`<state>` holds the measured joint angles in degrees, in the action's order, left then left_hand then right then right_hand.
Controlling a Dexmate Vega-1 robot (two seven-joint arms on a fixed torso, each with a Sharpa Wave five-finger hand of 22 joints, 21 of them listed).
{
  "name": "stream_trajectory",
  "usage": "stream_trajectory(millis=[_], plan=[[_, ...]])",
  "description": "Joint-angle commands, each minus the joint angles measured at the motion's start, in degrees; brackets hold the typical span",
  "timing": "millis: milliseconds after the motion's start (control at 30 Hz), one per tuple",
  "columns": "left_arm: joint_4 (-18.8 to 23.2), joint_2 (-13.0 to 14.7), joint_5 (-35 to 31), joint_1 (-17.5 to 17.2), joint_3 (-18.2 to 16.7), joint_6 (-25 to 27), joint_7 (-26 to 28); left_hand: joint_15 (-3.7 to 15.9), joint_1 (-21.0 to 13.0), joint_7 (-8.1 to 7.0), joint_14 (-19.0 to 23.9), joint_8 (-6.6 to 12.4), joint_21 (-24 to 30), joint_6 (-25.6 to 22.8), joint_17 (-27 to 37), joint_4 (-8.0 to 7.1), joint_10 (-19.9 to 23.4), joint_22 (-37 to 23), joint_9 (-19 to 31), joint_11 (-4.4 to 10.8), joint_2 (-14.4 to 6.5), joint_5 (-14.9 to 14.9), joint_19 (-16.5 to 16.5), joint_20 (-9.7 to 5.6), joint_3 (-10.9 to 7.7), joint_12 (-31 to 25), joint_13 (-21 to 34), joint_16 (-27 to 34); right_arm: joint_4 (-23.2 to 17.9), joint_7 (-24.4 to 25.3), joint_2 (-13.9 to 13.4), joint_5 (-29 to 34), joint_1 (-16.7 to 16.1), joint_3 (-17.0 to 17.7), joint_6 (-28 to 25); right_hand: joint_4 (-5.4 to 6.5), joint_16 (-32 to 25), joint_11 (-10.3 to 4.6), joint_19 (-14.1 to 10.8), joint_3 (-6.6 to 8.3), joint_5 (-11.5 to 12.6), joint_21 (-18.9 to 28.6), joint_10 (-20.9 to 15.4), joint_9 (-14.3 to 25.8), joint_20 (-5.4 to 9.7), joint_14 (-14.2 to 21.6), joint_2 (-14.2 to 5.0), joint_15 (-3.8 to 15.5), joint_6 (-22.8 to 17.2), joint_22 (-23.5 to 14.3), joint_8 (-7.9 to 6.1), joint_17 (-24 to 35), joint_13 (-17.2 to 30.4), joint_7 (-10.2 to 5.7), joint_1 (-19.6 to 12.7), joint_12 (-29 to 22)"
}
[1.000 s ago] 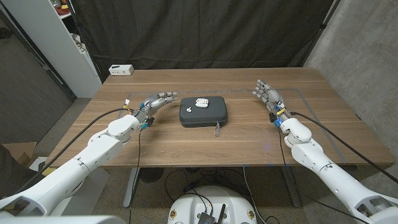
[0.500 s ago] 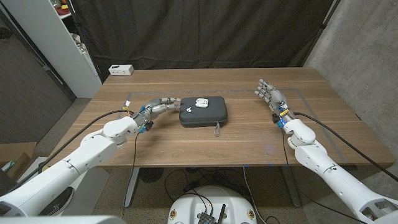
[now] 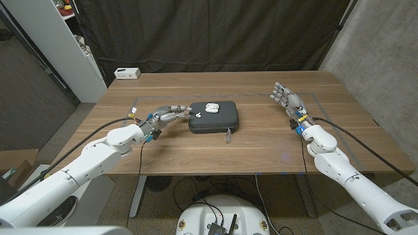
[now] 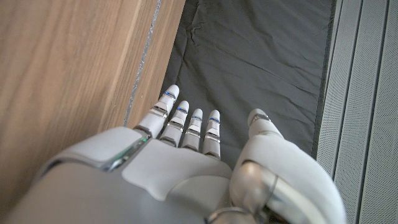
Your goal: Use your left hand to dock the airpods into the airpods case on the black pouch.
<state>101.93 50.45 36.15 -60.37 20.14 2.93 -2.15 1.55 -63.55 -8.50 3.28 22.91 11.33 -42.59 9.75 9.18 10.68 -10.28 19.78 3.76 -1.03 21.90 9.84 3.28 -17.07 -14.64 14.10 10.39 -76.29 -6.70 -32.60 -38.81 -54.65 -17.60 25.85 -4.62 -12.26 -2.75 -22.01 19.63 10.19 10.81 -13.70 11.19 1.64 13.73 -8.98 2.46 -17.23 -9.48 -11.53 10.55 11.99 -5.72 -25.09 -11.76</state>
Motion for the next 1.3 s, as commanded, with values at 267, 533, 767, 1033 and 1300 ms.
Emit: stream_trajectory(millis=[267,533,767,1033,1300], plan=[[0.07,-1.17,-3.66,4.07,3.80,2.45,-0.28,0.11,-3.11,-2.65,0.33,-0.32,0.42,-0.58,0.07,-0.48,0.66,-0.23,0.27,0.71,-0.43,-0.50,0.22,0.49,1.47,-0.21,-0.26,0.06,-0.18,-0.57,-0.80,-1.33,-2.94,2.06,2.64,0.06,-0.02,0.06,-0.08,0.67,0.39,0.09,-0.71,0.18,-0.41,0.93,0.03,5.11,-0.58,-0.31,-0.17,0.16,0.11,-0.41,0.78,-0.25],[2.00,-0.69,-5.53,4.14,4.46,4.78,2.06,0.46,-2.95,-0.78,0.85,0.65,0.51,-4.44,0.06,-1.67,1.67,-0.30,0.10,0.73,-1.70,-1.10,0.22,0.77,2.64,-0.54,-0.37,0.23,-0.50,-0.54,-0.80,-1.97,-3.99,2.76,3.33,0.11,0.04,-0.11,-0.08,0.75,0.39,0.11,-0.82,0.18,-0.51,1.04,0.04,5.21,-0.66,-0.31,-0.16,0.16,0.13,-0.90,1.03,-0.27],[5.74,1.44,-5.67,2.42,3.15,6.70,3.87,0.64,-1.22,-1.42,1.29,-0.38,0.65,-3.04,0.11,-3.24,1.64,-0.39,0.03,0.34,-2.77,-1.93,0.34,1.07,3.96,-0.48,-0.41,0.28,-0.85,-0.51,-0.92,-2.26,-4.58,3.11,3.40,0.07,0.13,0.05,-0.05,0.87,0.40,0.12,-0.97,0.19,-0.58,1.08,0.05,5.22,-0.67,-0.32,-0.14,0.15,0.14,-0.85,1.16,-0.30],[14.31,7.03,-8.67,-0.67,-0.45,11.52,9.69,-0.59,-1.70,-3.77,-3.60,-3.98,-0.54,0.61,0.16,-3.11,-3.25,-0.37,-1.41,-0.99,-2.93,-3.01,-4.24,2.13,6.00,1.31,-0.46,-0.63,-0.34,-1.06,-0.59,-2.84,-4.79,3.27,3.68,0.00,0.15,0.02,-0.01,0.93,0.41,0.12,-1.09,0.19,-0.75,1.21,0.07,5.19,-0.57,-0.32,-0.07,0.15,0.16,-0.88,1.25,-0.32],[18.25,9.17,-16.65,0.67,0.57,15.37,13.23,-2.23,-2.92,-4.13,-9.40,-5.87,-0.98,-0.52,0.17,-2.85,-7.41,-0.15,-3.24,-1.14,-3.58,-2.88,-8.78,3.03,7.20,2.41,-0.60,-0.85,0.92,-2.35,-0.06,-3.47,-4.53,3.28,4.42,-0.10,0.17,0.11,0.10,0.98,0.42,0.10,-1.18,0.19,-0.98,1.22,0.05,5.07,-0.62,-0.32,-0.07,0.18,0.17,-1.05,1.29,-0.33]])
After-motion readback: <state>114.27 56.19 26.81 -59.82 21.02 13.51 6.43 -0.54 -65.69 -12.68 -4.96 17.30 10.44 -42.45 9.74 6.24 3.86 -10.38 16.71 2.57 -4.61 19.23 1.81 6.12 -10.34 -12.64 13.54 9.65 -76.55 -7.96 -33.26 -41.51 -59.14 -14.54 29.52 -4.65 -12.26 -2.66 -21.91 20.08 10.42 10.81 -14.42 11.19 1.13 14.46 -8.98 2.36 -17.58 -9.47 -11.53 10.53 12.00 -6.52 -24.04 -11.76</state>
